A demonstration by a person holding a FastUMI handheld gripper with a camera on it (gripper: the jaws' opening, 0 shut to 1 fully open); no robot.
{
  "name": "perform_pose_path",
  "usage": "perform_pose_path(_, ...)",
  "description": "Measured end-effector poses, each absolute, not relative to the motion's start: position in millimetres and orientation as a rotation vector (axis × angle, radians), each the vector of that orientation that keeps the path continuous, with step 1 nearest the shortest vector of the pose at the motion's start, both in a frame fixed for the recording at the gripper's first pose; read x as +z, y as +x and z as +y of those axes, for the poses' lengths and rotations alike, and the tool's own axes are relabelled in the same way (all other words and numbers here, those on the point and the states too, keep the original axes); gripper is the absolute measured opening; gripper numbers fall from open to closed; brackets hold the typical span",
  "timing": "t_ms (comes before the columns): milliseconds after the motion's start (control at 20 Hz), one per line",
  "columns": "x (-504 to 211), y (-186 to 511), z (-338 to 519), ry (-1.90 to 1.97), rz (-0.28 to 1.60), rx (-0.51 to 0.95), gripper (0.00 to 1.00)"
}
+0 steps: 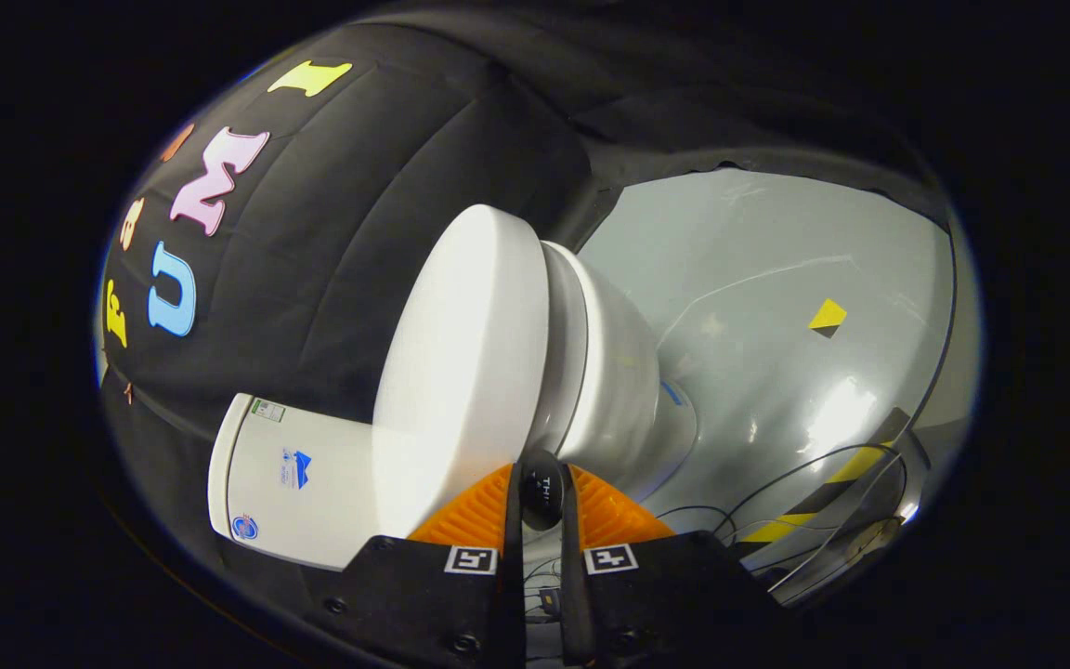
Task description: Open the toilet lid.
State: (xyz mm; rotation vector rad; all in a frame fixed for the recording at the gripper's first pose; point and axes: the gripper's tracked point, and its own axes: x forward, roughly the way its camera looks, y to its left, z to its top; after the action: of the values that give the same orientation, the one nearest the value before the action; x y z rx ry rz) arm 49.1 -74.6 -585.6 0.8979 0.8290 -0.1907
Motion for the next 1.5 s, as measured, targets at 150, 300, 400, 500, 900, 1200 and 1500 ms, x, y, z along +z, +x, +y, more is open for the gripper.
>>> perform_pose_path(150, -577.0, 46.5, -73.5, 0.742, 0.84, -0.196, 0.19)
perform_pose_path(300, -547.1, 54.4, -68.6, 0.626, 0.808, -0.177, 0.19)
perform_pose_path(400, -523.9, 59.3, -64.8, 0.537, 0.779, -0.155, 0.2)
perform_pose_path(500, -501.1, 64.7, -58.0, 0.485, 0.759, -0.154, 0.19)
perform_pose_path(900, -400.9, 77.5, 7.3, 0.244, 0.614, -0.09, 0.14)
perform_pose_path(1200, -358.0, 79.8, 62.5, 0.161, 0.545, -0.025, 0.14)
perform_pose_path(1500, -319.5, 82.5, 135.2, 0.119, 0.475, 0.106, 0.14)
